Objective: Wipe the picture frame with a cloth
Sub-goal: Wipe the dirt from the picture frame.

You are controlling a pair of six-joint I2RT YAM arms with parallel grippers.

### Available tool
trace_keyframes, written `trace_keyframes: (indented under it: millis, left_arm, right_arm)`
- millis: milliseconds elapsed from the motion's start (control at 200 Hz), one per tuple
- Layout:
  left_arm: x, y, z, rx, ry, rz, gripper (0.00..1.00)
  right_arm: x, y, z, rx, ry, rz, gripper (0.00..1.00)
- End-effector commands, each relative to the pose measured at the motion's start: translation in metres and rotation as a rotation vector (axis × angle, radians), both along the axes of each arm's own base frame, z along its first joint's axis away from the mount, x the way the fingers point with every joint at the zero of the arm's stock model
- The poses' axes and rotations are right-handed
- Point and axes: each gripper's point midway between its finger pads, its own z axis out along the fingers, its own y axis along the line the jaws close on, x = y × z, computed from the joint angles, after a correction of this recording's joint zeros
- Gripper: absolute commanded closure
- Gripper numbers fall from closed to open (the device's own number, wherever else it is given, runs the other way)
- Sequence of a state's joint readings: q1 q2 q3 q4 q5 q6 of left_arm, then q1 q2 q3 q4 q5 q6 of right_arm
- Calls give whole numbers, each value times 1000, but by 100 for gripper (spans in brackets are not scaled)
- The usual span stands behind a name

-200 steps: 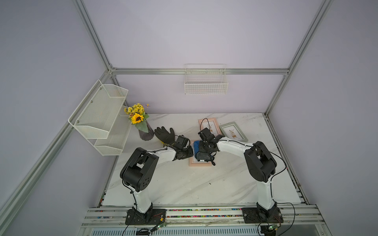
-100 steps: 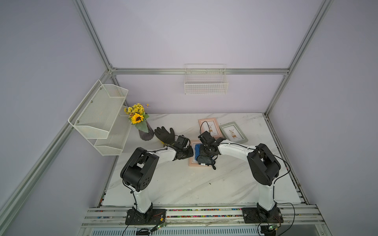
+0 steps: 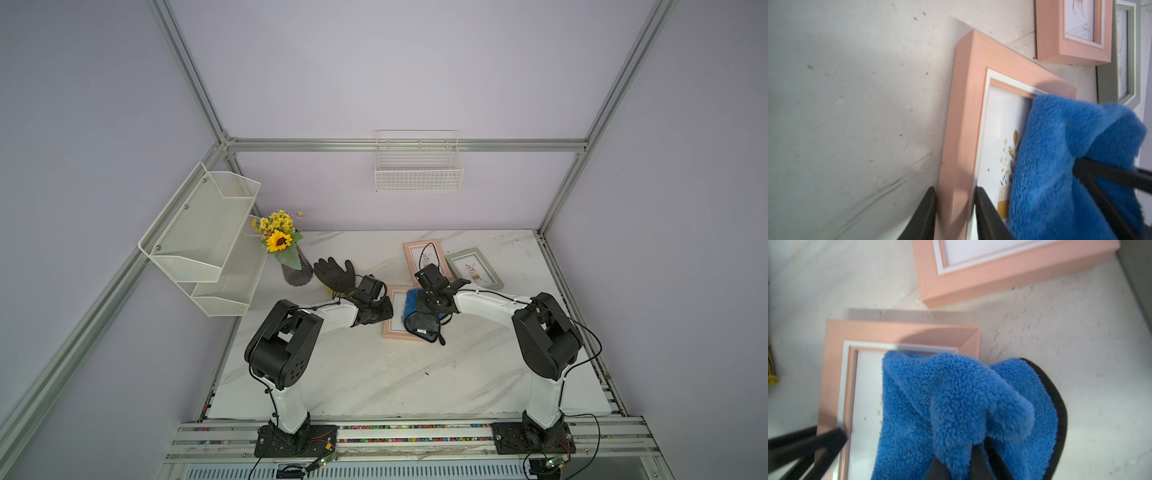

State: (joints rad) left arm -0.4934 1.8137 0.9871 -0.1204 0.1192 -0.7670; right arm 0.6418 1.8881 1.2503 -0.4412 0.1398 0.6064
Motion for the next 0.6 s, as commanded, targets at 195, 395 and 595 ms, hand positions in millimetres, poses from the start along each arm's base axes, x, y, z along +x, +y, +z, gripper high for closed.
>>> trace_keyframes:
  millis: [195,395,595]
  left_arm:
    - [-27,30,-45,137,137,40,67]
    - [-29,30,-46,131,138,37,67]
    - [-29,29,-43,125,135,43,67]
  right_arm:
    - [-27,-9,-15,-54,85,-9,91]
    - [32,-14,-4,-52,21,-44,91]
    - [12,-1,-18,-4,71,-10,92]
